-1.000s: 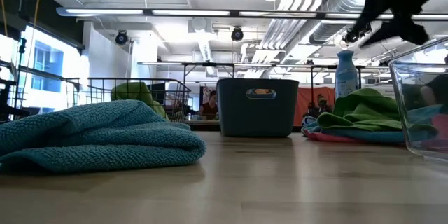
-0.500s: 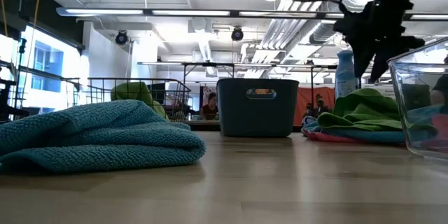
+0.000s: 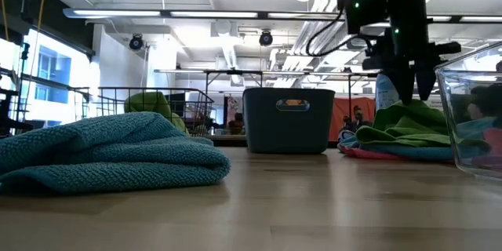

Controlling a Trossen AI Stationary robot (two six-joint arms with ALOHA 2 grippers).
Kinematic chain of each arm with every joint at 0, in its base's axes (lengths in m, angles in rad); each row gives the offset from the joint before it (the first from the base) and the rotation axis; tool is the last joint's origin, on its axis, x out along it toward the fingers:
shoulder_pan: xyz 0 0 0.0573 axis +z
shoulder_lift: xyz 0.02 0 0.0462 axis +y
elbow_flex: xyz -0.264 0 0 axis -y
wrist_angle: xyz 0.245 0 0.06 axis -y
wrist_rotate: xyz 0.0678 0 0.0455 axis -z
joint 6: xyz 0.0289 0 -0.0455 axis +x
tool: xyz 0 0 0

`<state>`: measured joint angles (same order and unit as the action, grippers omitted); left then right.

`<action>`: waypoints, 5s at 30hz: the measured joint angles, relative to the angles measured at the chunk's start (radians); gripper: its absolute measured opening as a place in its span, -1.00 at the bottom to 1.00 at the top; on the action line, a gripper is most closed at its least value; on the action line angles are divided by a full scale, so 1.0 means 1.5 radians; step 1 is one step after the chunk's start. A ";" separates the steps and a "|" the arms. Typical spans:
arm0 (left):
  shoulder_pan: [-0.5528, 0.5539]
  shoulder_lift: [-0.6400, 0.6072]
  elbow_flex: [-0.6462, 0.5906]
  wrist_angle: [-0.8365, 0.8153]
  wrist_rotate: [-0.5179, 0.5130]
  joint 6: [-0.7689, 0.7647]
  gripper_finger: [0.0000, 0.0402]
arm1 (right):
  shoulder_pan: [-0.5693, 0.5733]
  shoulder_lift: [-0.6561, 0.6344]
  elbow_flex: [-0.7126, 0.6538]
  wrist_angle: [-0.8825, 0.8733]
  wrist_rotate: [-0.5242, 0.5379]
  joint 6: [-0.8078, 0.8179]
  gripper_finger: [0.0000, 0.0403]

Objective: Sort microfiber towel by color & place in baskets
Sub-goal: Put the green microfiber cloth into the wire bin

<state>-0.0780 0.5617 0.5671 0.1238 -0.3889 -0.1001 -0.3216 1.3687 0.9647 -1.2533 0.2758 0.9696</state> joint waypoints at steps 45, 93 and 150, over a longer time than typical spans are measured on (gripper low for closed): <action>0.000 0.104 0.025 0.071 0.030 -0.001 0.34 | 0.031 -0.124 0.156 -0.050 0.021 -0.092 -0.82; 0.000 0.121 0.025 0.155 0.022 0.005 0.34 | -0.024 -0.116 0.049 0.028 0.013 -0.181 -0.98; 0.039 0.504 0.214 0.197 0.421 0.011 0.08 | 0.248 0.031 0.286 0.735 -0.285 -0.396 -1.00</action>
<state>-0.0196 1.3174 0.8883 0.4197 0.2426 -0.0832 0.0505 1.4145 1.3941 -0.1515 -0.1513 0.3755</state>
